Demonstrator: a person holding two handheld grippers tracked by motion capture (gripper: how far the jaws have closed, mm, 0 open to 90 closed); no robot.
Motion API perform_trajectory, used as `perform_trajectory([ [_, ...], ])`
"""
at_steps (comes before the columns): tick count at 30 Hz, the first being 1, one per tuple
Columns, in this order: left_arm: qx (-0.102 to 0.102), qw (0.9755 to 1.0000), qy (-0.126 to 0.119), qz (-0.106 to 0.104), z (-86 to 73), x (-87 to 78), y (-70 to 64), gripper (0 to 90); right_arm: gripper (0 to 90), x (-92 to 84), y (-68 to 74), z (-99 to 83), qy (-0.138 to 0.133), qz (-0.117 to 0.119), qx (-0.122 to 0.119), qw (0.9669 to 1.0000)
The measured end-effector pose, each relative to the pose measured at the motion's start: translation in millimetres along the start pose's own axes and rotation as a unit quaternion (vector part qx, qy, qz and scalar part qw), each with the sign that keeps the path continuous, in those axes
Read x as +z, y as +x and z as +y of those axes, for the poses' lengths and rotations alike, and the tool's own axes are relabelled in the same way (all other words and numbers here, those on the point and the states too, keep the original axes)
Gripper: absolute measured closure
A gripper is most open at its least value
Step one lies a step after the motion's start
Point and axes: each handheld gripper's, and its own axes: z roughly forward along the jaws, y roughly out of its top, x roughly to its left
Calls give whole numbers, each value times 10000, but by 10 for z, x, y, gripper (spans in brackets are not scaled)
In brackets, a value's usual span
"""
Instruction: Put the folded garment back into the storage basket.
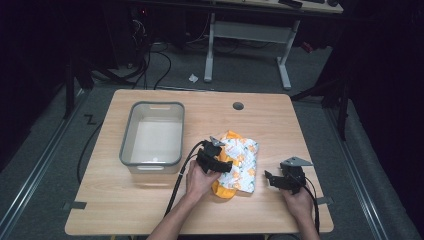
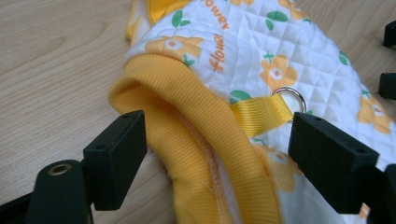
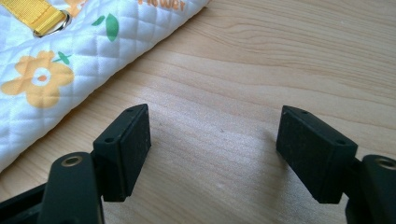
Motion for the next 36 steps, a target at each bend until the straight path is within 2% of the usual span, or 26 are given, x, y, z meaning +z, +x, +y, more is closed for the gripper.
perform_trajectory([
  [4,31,9998,183,120,-5,101,-9,202,265,0,-1,0,0,2,0,10000],
  [8,-84,9995,271,162,-11,159,5,198,265,0,0,1,3,5,9,10000],
  [10,-32,9994,275,206,-10,190,18,191,265,0,0,0,3,4,8,10000],
  [15,170,9989,236,367,-26,215,-45,212,265,-1,2,0,5,5,13,10000],
  [16,240,9988,229,354,-27,212,-58,237,265,-1,1,0,3,5,7,10000],
  [17,301,9988,219,306,-30,202,-90,322,265,-1,1,0,5,5,10,10000],
  [18,301,9988,219,306,-30,202,-90,351,265,-1,1,0,5,5,10,10000],
  [26,331,9991,228,118,-28,183,-120,491,265,-1,1,0,4,7,8,10000],
  [28,299,9993,208,46,-29,182,-126,549,265,-1,2,0,5,8,15,10000],
  [29,273,9993,228,-68,-26,179,-123,609,265,-1,0,0,4,8,8,10000],
  [30,273,9993,228,-68,-26,179,-123,641,265,-1,1,0,4,8,8,10000],
  [31,159,9994,253,-198,-24,175,-114,670,265,-1,1,0,4,8,9,10000],
  [36,134,9991,258,-295,-12,153,-110,735,265,0,1,0,1,8,15,10000],
])
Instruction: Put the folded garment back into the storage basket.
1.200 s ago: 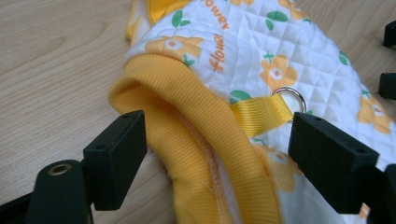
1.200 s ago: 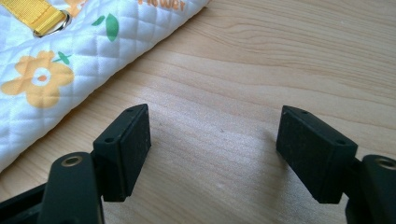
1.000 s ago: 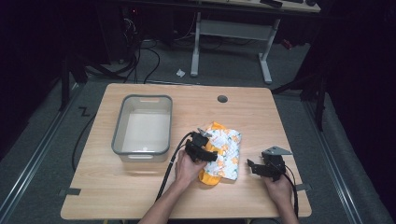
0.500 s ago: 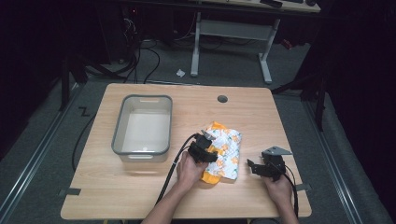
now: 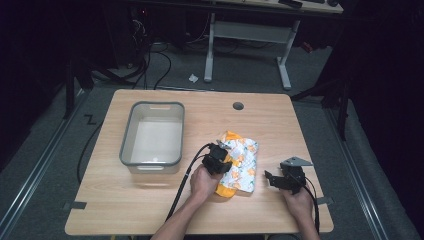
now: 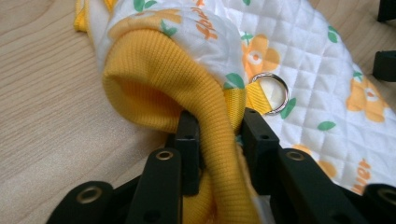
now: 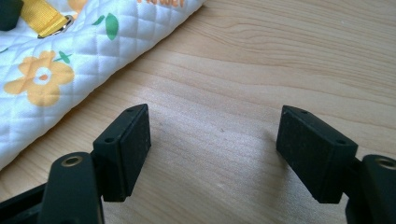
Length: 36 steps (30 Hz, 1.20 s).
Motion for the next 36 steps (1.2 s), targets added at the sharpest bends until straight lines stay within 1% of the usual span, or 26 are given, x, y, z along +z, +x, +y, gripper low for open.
perform_trajectory([
  [1,-25,10000,-52,-66,1,-19,8,740,265,0,0,0,1,0,0,10000],
  [2,-25,10000,-52,-66,1,-19,8,745,265,0,0,0,0,0,0,10000],
  [3,-52,9998,-108,-139,12,-55,14,748,265,0,0,0,0,-1,0,10000],
  [4,-52,9998,-108,-139,12,-55,14,751,265,0,0,0,0,-1,0,10000],
  [5,-98,9995,-205,-211,23,-97,9,752,265,0,-1,0,3,0,-6,10000],
  [8,-97,9993,-255,-249,31,-142,3,754,265,-1,-1,0,4,-1,-7,10000],
  [9,-58,9992,-307,-268,34,-186,-2,755,265,0,-1,0,3,0,-8,10000],
  [10,-58,9992,-307,-268,34,-186,-2,755,265,0,-1,0,3,0,-8,10000],
  [11,-61,9988,-371,-319,39,-231,2,756,265,0,0,0,2,0,-9,10000],
  [12,-61,9988,-371,-319,39,-231,2,756,265,0,0,0,2,0,-9,10000],
  [13,-72,9982,-469,-368,47,-285,7,756,265,0,-1,0,3,-2,-8,10000],
  [14,-72,9982,-469,-368,47,-285,7,757,265,0,-1,0,3,-2,-8,10000],
  [15,-98,9974,-570,-423,55,-343,12,757,265,-1,-1,0,4,-2,-8,10000],
  [20,-135,9961,-734,-476,63,-479,31,757,264,0,0,0,1,-3,-2,10000],
  [23,-166,9957,-771,-491,64,-518,48,757,265,-2,0,0,5,-1,-1,10000],
  [27,-165,9948,-870,-510,97,-626,77,759,265,-2,1,-1,8,1,3,10000],
  [28,-165,9948,-870,-510,97,-626,77,759,265,-2,1,-1,8,1,3,10000],
  [29,-179,9942,-920,-523,120,-679,88,759,264,-2,0,-1,5,2,-2,10000],
  [30,-179,9942,-920,-523,120,-679,88,759,264,-2,0,-1,5,2,-2,10000],
  [31,-238,9934,-988,-540,122,-726,107,759,264,-1,-2,-1,2,2,-9,10000],
  [35,-272,9934,-990,-510,107,-786,139,759,265,-3,-1,-2,6,1,-3,10000],
  [36,-329,9928,-1037,-509,105,-827,163,759,264,-3,-1,-2,4,1,-3,10000],
])
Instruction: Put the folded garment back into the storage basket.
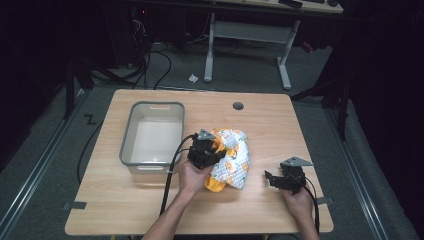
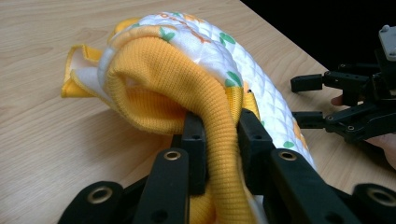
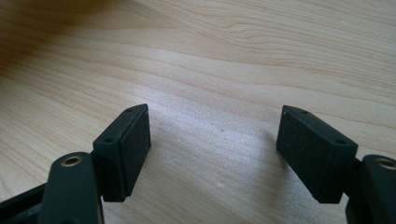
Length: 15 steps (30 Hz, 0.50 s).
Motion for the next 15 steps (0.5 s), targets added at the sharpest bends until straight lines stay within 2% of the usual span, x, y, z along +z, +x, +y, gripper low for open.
perform_trajectory([
  [5,-84,9999,-126,-28,15,-114,40,759,264,0,0,0,0,-2,2,10000],
  [14,-68,9998,-188,-9,34,-263,91,759,263,0,0,0,2,-6,7,10000],
  [15,-81,9997,-237,-27,61,-323,112,759,263,0,0,0,0,-5,11,10000],
])
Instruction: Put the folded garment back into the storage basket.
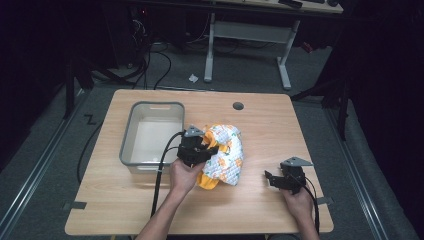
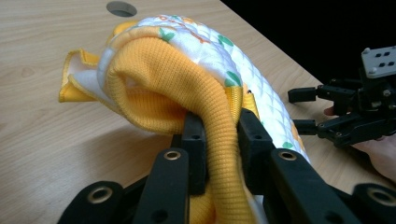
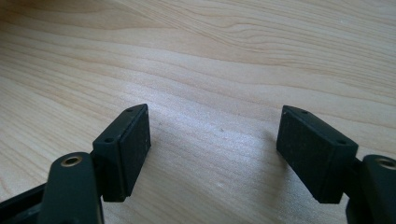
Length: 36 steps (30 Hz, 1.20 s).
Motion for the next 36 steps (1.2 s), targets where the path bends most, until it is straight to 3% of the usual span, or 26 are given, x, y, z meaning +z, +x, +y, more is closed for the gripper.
perform_trajectory([
  [3,-93,9999,-116,-22,33,-103,47,759,264,1,-1,0,-3,0,-8,10000],
  [20,-143,9985,-461,273,190,-543,276,759,263,0,-1,0,-2,-1,-2,10000],
  [36,-295,9971,-577,409,229,-765,499,758,263,0,0,0,2,0,3,10000],
])
